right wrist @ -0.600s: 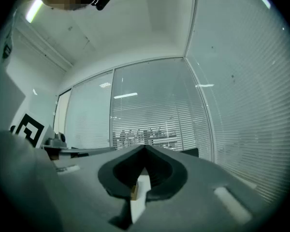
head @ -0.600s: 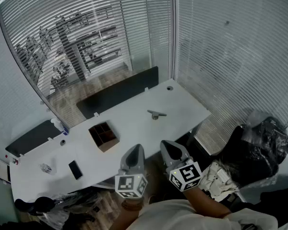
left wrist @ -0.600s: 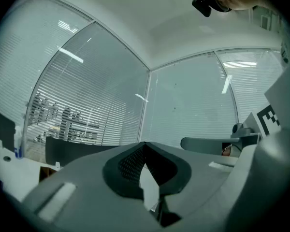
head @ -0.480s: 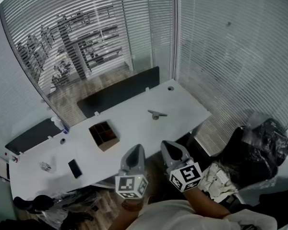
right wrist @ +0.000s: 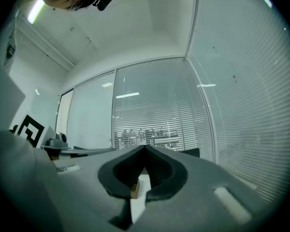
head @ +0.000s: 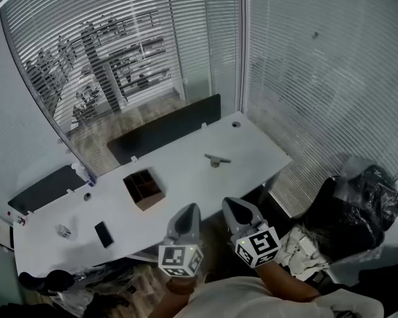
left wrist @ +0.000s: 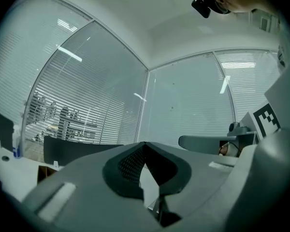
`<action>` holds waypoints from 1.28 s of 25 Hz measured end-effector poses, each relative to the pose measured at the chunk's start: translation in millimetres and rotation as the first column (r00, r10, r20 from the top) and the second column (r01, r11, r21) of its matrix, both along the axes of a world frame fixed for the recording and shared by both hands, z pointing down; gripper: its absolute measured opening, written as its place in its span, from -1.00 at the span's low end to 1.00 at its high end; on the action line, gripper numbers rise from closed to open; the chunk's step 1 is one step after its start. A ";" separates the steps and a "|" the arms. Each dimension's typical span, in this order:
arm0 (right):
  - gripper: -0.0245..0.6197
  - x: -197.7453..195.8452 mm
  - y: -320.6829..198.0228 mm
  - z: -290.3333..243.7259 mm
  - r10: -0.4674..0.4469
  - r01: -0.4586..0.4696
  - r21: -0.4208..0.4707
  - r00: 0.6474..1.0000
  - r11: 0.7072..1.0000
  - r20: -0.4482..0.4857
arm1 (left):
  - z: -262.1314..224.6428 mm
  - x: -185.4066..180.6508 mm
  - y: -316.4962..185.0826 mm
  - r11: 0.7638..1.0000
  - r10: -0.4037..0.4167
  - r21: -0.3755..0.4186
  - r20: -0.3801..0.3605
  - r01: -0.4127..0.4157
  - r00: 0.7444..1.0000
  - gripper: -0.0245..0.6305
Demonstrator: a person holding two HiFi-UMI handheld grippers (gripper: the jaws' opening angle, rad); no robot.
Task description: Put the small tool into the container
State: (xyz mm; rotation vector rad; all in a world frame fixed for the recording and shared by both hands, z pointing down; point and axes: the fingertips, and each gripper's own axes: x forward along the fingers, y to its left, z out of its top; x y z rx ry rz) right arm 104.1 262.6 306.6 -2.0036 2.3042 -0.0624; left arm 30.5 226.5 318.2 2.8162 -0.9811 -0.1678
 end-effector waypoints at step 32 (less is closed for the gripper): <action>-0.92 36.5 32.1 21.3 -0.036 0.037 -0.045 0.999 0.998 0.037 | 15.7 41.0 37.1 1.000 -0.011 -0.026 0.015 0.011 1.000 -0.92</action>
